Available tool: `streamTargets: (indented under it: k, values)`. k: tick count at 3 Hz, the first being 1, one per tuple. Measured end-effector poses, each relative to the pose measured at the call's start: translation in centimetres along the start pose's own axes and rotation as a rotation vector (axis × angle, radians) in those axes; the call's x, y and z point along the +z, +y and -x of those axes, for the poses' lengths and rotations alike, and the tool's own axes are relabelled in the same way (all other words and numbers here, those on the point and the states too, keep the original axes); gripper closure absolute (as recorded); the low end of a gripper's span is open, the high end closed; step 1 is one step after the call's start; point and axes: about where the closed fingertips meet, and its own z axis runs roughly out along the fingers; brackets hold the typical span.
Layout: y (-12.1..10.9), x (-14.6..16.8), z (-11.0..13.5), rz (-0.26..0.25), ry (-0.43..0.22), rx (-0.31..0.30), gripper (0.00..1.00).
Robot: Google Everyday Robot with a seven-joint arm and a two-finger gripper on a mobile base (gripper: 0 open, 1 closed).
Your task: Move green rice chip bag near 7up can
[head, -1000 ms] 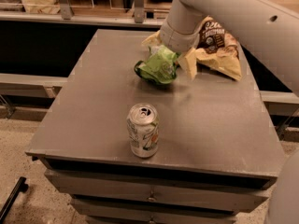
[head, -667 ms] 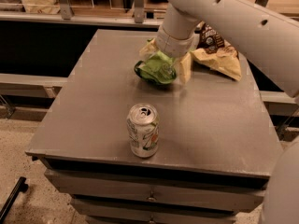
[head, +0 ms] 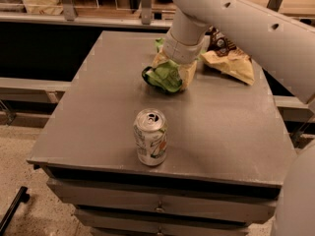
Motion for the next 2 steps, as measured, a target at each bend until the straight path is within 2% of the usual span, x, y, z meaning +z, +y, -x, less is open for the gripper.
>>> streamTargets:
  k: [1,2]
  values:
    - [0.0,-0.6,0.0,-0.010,-0.004,0.001,0.92]
    - [0.0,-4.6,0.2,-0.091,-0.034,0.011,1.00]
